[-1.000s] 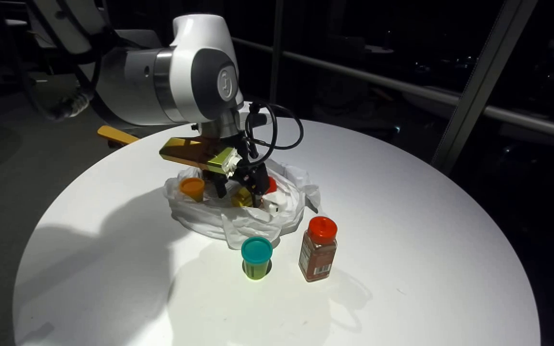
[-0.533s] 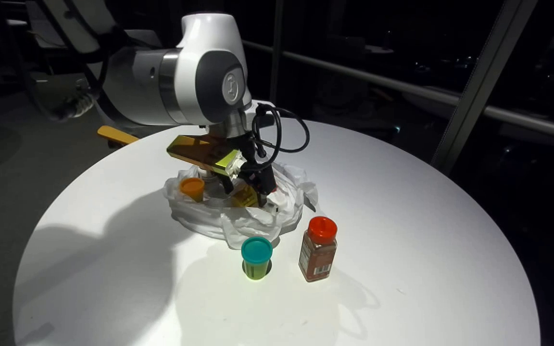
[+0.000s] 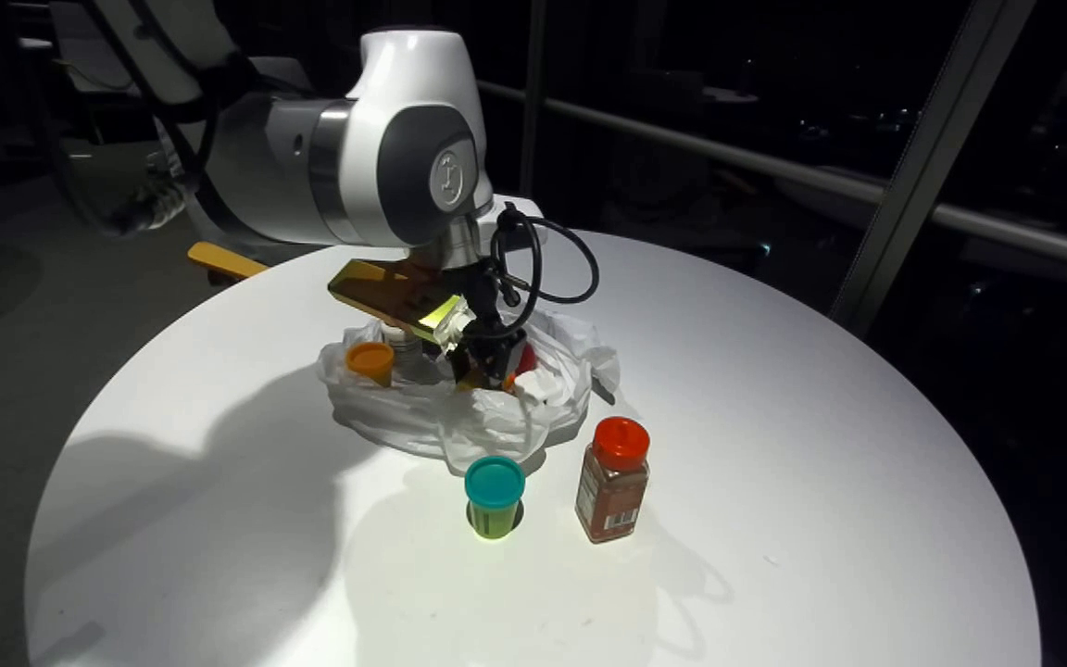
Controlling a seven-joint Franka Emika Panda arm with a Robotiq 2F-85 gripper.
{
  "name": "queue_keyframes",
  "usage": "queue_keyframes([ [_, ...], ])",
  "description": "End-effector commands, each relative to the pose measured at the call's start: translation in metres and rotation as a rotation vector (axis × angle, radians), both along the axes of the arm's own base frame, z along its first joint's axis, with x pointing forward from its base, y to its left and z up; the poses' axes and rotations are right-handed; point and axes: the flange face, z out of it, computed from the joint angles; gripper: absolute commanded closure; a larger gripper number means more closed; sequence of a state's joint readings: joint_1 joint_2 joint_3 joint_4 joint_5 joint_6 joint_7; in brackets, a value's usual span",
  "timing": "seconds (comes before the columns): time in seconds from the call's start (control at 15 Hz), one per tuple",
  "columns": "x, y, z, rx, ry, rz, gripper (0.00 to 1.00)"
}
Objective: Remove the things from the plastic bag and put them on the table
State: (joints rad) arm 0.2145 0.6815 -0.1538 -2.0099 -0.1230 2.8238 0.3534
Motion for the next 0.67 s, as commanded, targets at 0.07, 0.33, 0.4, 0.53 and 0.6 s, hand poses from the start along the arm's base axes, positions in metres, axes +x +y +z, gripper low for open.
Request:
queue_keyframes([
  [0.07, 0.004, -0.006, 0.023, 0.029, -0.056, -0.023, 0.80],
  [0.33, -0.012, -0.003, 0.056, 0.049, -0.041, -0.060, 0.82],
  [0.4, -0.019, 0.000, 0.067, 0.047, -0.036, -0.062, 0.82],
  [0.53, -0.039, 0.010, 0.084, 0.045, -0.020, -0.058, 0.82],
  [0.6, -0.050, 0.018, 0.089, 0.047, -0.006, -0.048, 0.82],
])
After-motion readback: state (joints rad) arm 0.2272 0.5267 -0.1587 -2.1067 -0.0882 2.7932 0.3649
